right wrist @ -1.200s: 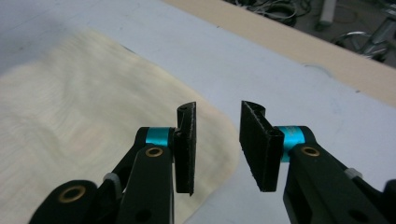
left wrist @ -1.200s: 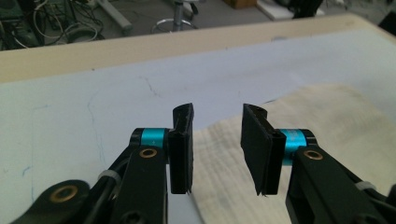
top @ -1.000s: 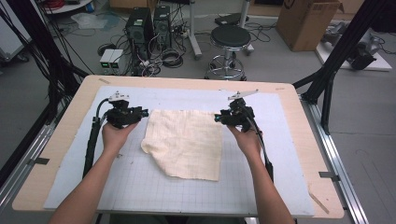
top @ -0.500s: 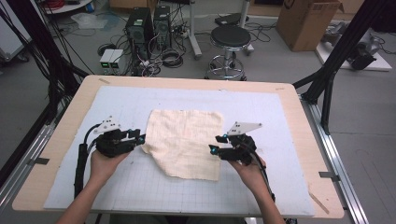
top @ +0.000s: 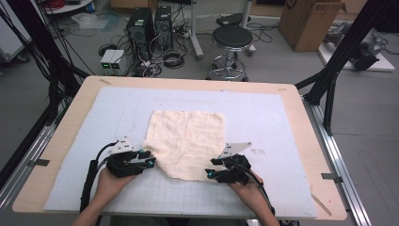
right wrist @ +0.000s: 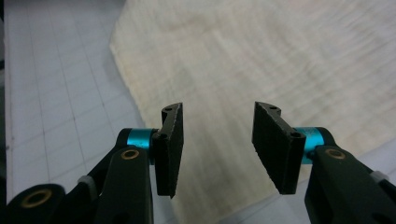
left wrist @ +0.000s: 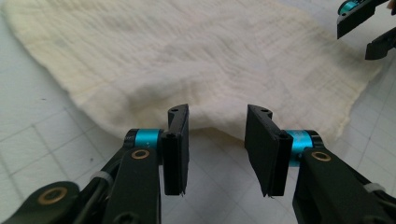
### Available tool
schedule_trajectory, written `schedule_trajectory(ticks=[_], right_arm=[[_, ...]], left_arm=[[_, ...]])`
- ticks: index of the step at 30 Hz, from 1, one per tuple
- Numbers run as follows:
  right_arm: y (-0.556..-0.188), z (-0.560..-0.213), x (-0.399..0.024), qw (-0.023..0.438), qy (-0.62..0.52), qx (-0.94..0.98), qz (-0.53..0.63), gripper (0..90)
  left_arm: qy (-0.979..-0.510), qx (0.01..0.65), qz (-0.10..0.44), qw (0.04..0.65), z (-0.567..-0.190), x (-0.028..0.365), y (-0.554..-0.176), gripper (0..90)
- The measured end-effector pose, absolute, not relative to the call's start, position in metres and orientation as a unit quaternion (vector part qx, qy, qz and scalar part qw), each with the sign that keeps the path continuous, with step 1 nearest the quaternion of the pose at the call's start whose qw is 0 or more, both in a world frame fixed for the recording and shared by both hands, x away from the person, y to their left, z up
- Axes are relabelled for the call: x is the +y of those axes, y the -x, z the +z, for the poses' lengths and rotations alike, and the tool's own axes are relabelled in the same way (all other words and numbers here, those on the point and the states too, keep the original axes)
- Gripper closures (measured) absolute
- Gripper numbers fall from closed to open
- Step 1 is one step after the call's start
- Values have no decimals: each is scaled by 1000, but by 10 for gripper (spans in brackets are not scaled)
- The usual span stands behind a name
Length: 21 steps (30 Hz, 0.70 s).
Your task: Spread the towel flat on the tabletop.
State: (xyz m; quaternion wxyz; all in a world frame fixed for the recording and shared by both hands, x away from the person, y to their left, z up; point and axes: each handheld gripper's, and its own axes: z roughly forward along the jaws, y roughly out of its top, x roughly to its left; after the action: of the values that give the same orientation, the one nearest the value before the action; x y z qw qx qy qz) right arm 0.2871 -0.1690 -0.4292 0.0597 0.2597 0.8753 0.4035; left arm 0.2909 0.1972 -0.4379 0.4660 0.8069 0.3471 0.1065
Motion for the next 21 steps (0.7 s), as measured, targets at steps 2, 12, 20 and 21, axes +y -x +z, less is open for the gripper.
schedule_trajectory(ticks=[2,12,20,21], right_arm=[[-286,-433,-166,59,-255,882,392,559],[-291,-439,-164,62,-247,891,376,815],[-298,-431,-168,58,-249,886,387,887],[-299,-427,-170,66,-249,882,395,887]], left_arm=[[-810,351,103,458,-440,192,-295,602],[-830,344,112,424,-444,175,-312,826],[-835,319,112,434,-418,166,-321,865],[-833,319,108,438,-413,165,-324,865]])
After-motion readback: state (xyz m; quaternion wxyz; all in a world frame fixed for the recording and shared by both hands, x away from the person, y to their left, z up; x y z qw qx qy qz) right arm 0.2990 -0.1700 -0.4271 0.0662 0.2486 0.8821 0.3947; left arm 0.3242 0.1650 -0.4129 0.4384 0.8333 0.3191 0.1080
